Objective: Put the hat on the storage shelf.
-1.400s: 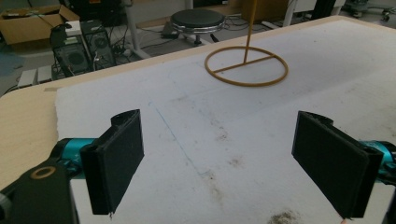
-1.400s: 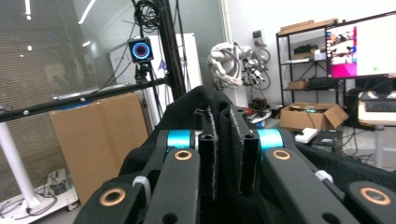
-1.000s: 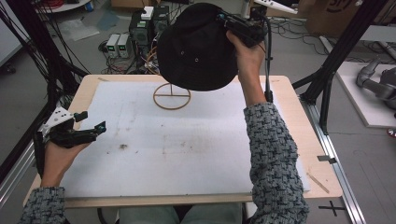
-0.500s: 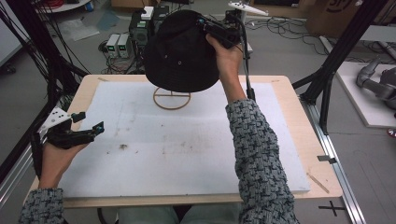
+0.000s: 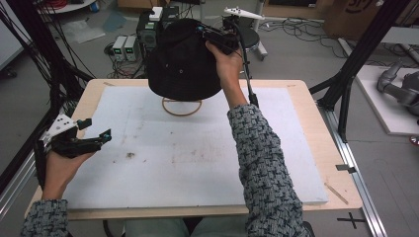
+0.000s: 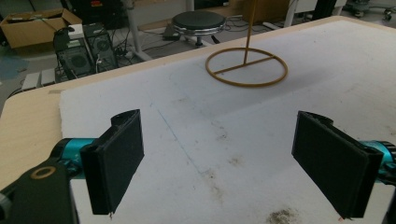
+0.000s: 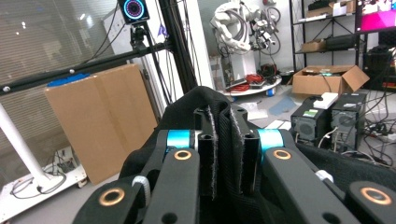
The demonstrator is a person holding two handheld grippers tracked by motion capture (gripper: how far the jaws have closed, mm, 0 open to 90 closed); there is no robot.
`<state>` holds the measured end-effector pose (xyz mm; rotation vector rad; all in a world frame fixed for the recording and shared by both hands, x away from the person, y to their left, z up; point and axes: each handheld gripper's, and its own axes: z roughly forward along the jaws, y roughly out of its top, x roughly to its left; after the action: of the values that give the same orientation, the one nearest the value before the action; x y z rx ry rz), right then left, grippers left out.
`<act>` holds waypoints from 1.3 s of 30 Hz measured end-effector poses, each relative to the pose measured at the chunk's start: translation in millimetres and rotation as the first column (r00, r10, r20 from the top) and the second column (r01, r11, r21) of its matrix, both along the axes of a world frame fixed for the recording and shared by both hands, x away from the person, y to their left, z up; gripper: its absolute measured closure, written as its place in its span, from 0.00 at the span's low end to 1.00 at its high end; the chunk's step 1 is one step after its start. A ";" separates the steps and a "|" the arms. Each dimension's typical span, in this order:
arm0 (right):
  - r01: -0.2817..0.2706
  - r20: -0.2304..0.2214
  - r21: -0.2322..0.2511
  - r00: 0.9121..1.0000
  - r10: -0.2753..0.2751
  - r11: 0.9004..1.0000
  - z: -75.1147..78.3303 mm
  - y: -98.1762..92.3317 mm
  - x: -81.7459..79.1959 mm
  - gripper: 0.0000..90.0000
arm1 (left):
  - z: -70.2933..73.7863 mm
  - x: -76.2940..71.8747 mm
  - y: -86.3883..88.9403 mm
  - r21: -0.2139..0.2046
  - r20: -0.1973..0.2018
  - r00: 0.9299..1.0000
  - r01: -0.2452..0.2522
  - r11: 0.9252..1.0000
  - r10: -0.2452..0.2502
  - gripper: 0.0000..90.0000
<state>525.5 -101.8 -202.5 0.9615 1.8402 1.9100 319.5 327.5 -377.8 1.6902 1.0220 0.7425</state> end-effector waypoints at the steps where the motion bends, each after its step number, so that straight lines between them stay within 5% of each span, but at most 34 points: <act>1: 0.000 0.002 0.000 1.000 0.000 1.000 -1.2 1.3 1.3 0.93 | 0.0 0.0 0.0 -0.001 0.000 1.000 0.000 1.000 0.000 0.19; 21: 0.022 -0.046 -0.058 0.999 -0.024 0.998 -28.1 34.8 22.4 0.92 | -0.8 -0.3 -0.8 -0.001 -0.004 1.000 0.008 1.000 -0.008 0.19; 39: 0.049 -0.064 -0.094 0.996 -0.055 0.994 -41.6 46.3 30.2 0.85 | -1.9 0.1 -2.7 0.005 -0.008 1.000 0.014 1.000 -0.014 0.19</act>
<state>555.8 -55.5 -244.2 1.0435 1.9033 1.7661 319.6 324.9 -379.7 1.7041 1.0130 0.7305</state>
